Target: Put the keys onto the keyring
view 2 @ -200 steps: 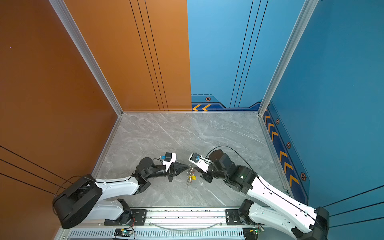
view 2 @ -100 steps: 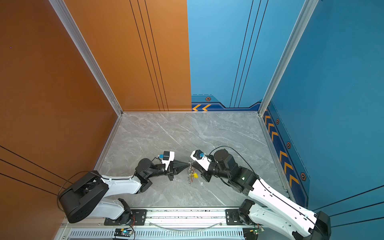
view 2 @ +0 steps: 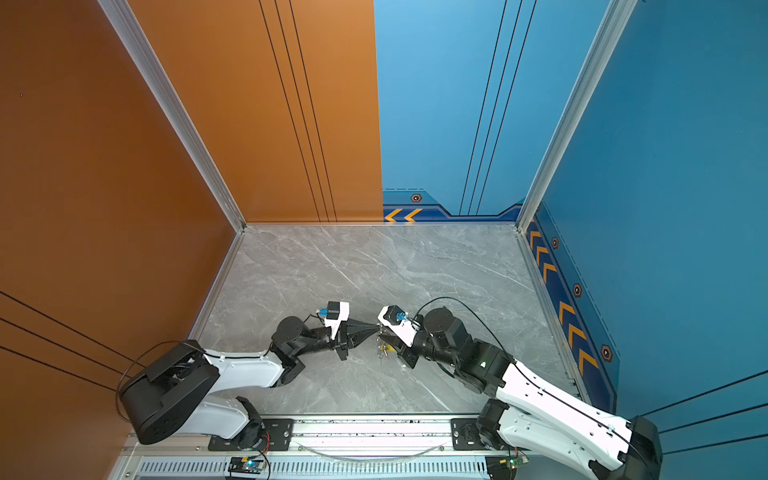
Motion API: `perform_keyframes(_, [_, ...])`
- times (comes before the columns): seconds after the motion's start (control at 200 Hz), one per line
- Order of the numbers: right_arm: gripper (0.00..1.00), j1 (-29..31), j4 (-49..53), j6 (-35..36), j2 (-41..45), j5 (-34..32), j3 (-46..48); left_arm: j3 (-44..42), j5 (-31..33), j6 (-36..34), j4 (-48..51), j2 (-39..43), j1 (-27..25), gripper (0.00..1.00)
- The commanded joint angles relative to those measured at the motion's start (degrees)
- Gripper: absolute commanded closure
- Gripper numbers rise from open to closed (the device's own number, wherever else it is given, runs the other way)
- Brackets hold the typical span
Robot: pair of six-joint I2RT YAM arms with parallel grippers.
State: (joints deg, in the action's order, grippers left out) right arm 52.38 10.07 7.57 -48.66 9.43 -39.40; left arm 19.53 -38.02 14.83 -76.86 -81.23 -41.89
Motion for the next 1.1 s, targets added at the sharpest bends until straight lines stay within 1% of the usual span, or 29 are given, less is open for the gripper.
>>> perform_keyframes(0.0, [0.71, 0.74, -2.05, -0.52, -0.63, -4.73, 0.12, -0.1, 0.67, -0.59, -1.92, 0.11, 0.14, 1.0])
perform_keyframes(0.09, [0.75, 0.89, -0.77, -0.04, -1.16, -6.05, -0.33, -0.22, 0.67, -0.68, -1.9, 0.24, 0.08, 1.0])
perform_keyframes(0.295, [0.86, 1.62, 2.59, 1.08, -1.53, -6.86, -1.27, -0.48, 1.65, -0.68, -1.8, 0.8, 0.1, 1.0])
perform_keyframes(0.48, [0.91, 2.76, 3.73, 2.78, -1.05, -8.38, -1.25, -0.14, 4.39, 0.47, -1.81, 1.25, -0.03, 1.0])
perform_keyframes(0.636, [0.93, 3.92, 2.89, 3.91, -2.27, -8.8, -1.21, 0.55, 7.09, 2.13, -1.77, 1.69, -0.51, 1.0])
perform_keyframes(0.736, [0.94, 5.44, 1.84, 4.88, -3.85, -9.5, -1.56, 1.3, 9.29, 2.31, -0.11, 2.32, -1.45, 1.0])
perform_keyframes(0.891, [0.94, 7.44, 0.4, 6.27, -5.86, -10.43, -1.74, 2.57, 15.37, 2.13, 4.12, 3.29, -3.65, 1.0])
perform_keyframes(0.956, [0.94, 8.02, 0.08, 6.57, -6.33, -10.74, -1.72, 2.93, 17.85, 2.32, 5.19, 3.7, -4.16, 1.0])
perform_keyframes(1.026, [0.94, 8.24, 0.07, 6.73, -6.62, -10.79, -1.74, 2.96, 19.08, 2.14, 5.67, 4.1, -4.59, 1.0])
perform_keyframes(1.096, [0.91, 8.31, 0.19, 6.83, -6.62, -10.68, -1.75, 2.91, 19.75, 2.11, 5.67, 4.33, -4.97, 1.0])
